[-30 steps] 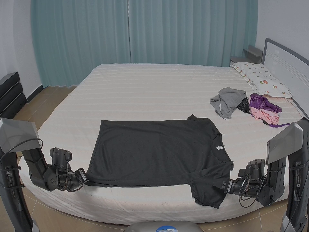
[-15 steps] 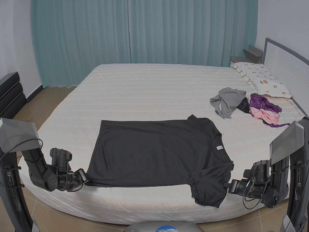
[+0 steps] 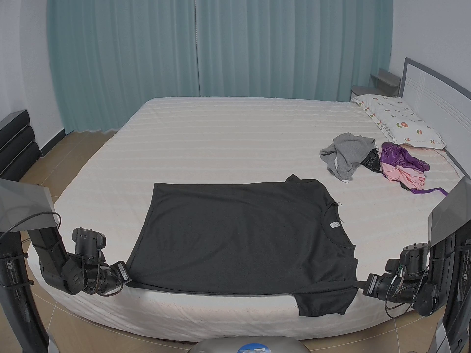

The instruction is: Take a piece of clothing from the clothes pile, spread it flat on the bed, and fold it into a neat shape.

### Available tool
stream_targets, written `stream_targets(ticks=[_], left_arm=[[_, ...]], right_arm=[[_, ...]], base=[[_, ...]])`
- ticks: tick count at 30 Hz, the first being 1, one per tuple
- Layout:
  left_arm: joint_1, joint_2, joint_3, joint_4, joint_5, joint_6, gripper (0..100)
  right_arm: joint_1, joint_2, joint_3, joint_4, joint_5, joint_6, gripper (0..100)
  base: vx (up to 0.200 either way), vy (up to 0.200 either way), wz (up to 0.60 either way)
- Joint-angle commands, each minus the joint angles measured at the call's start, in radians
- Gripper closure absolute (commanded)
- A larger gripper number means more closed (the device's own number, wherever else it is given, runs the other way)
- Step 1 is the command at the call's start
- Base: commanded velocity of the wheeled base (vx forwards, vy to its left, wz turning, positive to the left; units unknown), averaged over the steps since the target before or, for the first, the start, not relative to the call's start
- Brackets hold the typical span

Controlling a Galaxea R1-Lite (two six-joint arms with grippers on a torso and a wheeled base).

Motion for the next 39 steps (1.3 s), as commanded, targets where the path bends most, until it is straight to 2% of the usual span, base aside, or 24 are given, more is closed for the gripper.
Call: stream_targets(ticks=[1, 7, 11, 15, 20, 26, 34, 39], left_arm=[[0.013, -0.009, 0.035, -0.001, 0.015, 0.039, 100], [0.025, -0.002, 0.067, -0.025, 0.018, 0.069, 100], [0.031, -0.005, 0.095, -0.060, 0.017, 0.076, 100], [0.034, -0.008, 0.122, -0.069, 0.017, 0.125, 100], [0.037, -0.018, 0.159, -0.097, 0.018, 0.162, 100], [0.036, -0.057, 0.202, -0.097, 0.017, 0.220, 100], [0.034, -0.117, 0.291, -0.095, 0.021, 0.348, 100], [0.026, -0.158, 0.319, -0.089, 0.023, 0.354, 100]], right_arm=[[-0.004, -0.013, 0.020, 0.009, -0.001, -0.011, 100], [-0.004, -0.066, 0.020, 0.098, 0.001, -0.037, 100], [-0.005, -0.107, 0.020, 0.207, 0.001, -0.051, 100], [-0.018, -0.151, 0.020, 0.268, -0.001, -0.054, 100], [-0.047, -0.268, 0.020, 0.457, 0.002, -0.138, 100], [-0.062, -0.346, 0.020, 0.590, 0.009, -0.182, 100], [-0.064, -0.424, 0.020, 0.667, -0.001, -0.209, 100], [-0.064, -0.448, 0.020, 0.699, -0.010, -0.210, 100]], base=[[0.000, 0.000, 0.00], [0.000, 0.000, 0.00], [0.000, 0.000, 0.00], [0.000, 0.000, 0.00], [0.000, 0.000, 0.00], [0.000, 0.000, 0.00], [0.000, 0.000, 0.00], [0.000, 0.000, 0.00]])
